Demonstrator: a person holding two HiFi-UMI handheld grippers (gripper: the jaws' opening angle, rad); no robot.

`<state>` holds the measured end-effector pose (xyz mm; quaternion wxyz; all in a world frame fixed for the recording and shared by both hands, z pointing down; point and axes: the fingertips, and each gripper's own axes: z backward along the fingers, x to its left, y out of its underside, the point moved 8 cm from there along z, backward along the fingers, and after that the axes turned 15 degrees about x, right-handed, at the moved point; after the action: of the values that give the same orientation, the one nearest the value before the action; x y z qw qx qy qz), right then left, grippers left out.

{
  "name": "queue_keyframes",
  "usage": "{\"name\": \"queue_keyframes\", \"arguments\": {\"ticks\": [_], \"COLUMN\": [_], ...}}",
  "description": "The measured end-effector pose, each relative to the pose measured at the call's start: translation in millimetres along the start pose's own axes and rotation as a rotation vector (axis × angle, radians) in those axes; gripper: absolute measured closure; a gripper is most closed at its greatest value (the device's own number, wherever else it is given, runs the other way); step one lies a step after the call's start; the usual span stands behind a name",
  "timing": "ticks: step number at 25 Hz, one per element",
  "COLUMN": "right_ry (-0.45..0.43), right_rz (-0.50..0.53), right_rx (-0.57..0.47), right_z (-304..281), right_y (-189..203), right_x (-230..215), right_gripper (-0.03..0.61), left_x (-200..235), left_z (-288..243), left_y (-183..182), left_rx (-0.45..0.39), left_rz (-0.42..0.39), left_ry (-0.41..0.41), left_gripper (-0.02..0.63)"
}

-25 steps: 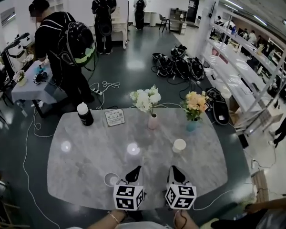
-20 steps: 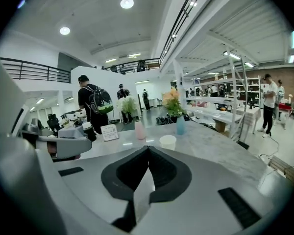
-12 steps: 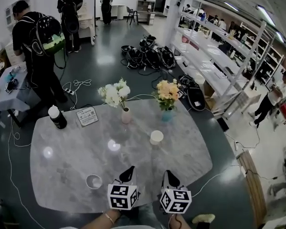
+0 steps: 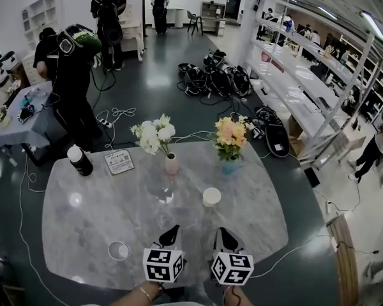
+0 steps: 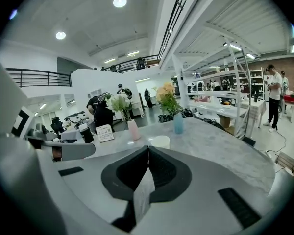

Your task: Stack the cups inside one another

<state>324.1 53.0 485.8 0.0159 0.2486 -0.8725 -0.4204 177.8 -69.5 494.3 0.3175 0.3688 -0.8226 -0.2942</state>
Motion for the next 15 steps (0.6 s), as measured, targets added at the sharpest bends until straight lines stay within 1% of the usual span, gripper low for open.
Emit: {"name": "queue_keyframes", "arguments": {"ticks": [5, 12, 15], "right_ry": [-0.013, -0.06, -0.085], "right_rz": [0.04, 0.049, 0.059], "right_rx": [0.009, 0.031, 0.051], "right_z": [-16.8, -42.5, -54.0], "right_y": [-5.5, -12.5, -14.3], "right_x": [-13.7, -29.9, -37.9], "right_gripper": [0.571, 0.569, 0.568], "left_x": [-3.8, -5.5, -6.9], "left_z": [-16.5, -37.7, -47.9], "left_y": [-1.7, 6.4, 8.6], "left_rx": [0.004, 0.02, 0.035], "left_rz": [0.022, 0.04, 0.077], "left_ry": [-0.034, -0.079, -0.095], "left_gripper": [0.618, 0.618, 0.618]}}
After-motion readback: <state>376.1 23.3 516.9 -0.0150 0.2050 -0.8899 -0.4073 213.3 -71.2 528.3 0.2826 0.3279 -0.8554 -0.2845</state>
